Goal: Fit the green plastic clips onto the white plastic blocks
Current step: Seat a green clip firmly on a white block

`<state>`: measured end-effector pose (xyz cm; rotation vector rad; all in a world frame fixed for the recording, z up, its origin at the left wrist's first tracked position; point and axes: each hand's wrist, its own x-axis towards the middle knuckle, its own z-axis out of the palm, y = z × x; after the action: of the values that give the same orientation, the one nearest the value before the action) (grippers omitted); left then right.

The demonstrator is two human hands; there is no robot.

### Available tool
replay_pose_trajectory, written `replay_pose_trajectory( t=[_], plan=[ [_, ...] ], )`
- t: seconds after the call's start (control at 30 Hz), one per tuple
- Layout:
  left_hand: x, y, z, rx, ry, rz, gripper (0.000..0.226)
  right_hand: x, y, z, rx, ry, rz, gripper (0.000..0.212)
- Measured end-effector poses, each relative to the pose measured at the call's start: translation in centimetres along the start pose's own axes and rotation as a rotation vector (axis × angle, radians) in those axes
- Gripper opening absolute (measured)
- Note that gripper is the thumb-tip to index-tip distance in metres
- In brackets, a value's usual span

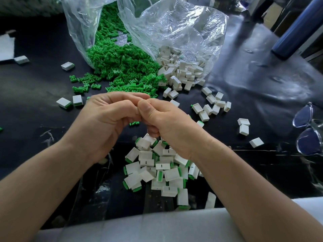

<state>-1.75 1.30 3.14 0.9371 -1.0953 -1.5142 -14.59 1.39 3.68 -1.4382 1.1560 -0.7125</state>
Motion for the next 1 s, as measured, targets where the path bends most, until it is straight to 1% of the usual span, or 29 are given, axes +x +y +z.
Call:
replay_pose_trajectory(
  t=[0.07,0.13,0.23,0.3,0.4,0.47,0.57,0.7,0.77,0.87,0.93,1.0],
  plan=[
    [-0.1,0.1,0.1,-0.009,-0.022,0.010,0.015,0.0,-0.1,0.0,-0.007,-0.007,-0.018,0.030],
    [-0.2,0.2,0.3,-0.032,-0.038,0.018,0.019,0.0,-0.1,-0.1,0.011,-0.034,-0.032,0.029],
    [0.0,0.2,0.1,-0.017,-0.047,0.013,0.015,0.0,-0.2,-0.3,0.058,-0.071,-0.020,0.043],
    [0.2,0.1,-0.3,0.009,-0.047,-0.008,0.012,-0.1,-0.3,-0.5,0.076,-0.069,-0.008,0.044],
    [0.3,0.1,-0.4,0.062,-0.001,-0.019,0.010,0.0,-0.5,-1.0,-0.027,-0.028,-0.016,0.047],
    [0.3,0.1,-0.4,0.086,0.032,-0.019,0.011,0.0,-0.5,-1.8,-0.058,0.027,-0.018,0.049],
    [0.3,0.1,-0.4,0.113,0.049,-0.011,0.014,0.3,-0.4,-3.3,-0.023,0.141,-0.010,0.046],
    [-0.1,0.1,0.0,0.190,-0.018,0.012,0.012,1.2,0.2,-5.3,0.102,0.396,-0.005,0.035],
    [-0.4,0.0,0.1,0.219,-0.061,0.021,0.016,1.6,0.5,-5.9,0.101,0.480,-0.004,0.032],
    [-0.7,0.1,0.2,0.264,-0.177,-0.007,0.024,2.1,1.0,-6.2,-0.068,0.579,-0.002,0.028],
    [-0.9,0.2,0.4,0.330,-0.261,-0.036,0.030,2.3,1.4,-6.1,-0.302,0.614,-0.007,0.024],
    [-0.9,0.2,0.5,0.373,-0.257,-0.054,0.034,2.3,1.8,-5.8,-0.520,0.592,-0.024,0.015]
  ],
)
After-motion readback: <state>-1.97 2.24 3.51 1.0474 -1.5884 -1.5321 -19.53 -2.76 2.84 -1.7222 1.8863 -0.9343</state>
